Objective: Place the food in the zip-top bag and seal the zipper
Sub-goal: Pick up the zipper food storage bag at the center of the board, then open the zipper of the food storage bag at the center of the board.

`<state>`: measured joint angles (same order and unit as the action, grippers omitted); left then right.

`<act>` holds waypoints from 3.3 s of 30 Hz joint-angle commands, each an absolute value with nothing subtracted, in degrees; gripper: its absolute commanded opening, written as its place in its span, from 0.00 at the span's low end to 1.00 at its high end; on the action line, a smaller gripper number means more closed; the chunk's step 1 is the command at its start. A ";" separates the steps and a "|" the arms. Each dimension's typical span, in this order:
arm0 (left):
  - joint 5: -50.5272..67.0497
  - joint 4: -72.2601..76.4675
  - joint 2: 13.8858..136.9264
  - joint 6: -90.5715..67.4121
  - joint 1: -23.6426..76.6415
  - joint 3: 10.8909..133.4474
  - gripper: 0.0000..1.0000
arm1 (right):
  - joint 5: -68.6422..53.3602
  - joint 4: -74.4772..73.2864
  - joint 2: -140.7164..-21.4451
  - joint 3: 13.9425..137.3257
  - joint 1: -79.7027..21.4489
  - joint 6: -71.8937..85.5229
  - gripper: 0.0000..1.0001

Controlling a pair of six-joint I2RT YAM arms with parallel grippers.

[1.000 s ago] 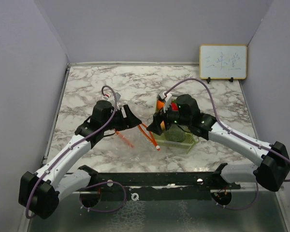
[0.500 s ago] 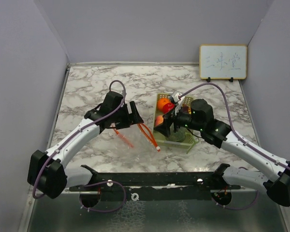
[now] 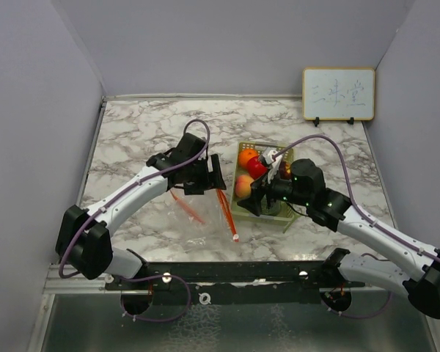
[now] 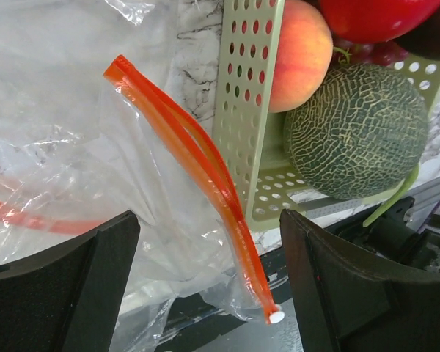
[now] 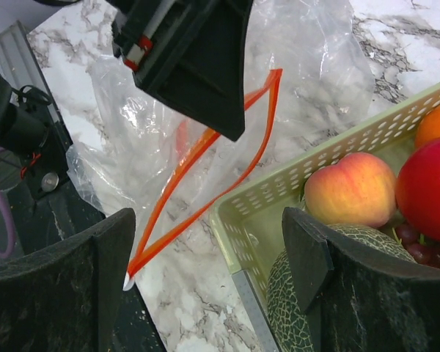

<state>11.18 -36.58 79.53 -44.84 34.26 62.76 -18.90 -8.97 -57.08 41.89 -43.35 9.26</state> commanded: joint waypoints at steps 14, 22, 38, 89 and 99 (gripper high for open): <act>7.49 -31.59 80.73 -43.13 37.53 54.50 0.24 | -17.96 -7.01 -52.95 41.38 -42.80 10.04 0.80; 9.58 -25.08 67.71 -43.58 37.53 52.36 0.00 | -23.27 -6.49 -53.41 42.04 -42.80 10.01 0.80; 9.06 -14.49 54.88 -42.18 37.54 46.74 0.00 | -21.65 -4.32 -70.83 54.23 -43.21 17.20 0.75; 10.41 -7.71 49.53 -52.70 37.68 48.06 0.99 | 29.66 6.74 -70.17 49.43 -51.72 25.61 0.02; 7.16 -7.92 53.71 -56.50 39.96 46.28 0.89 | 32.42 10.65 -72.25 51.26 -55.28 22.75 0.02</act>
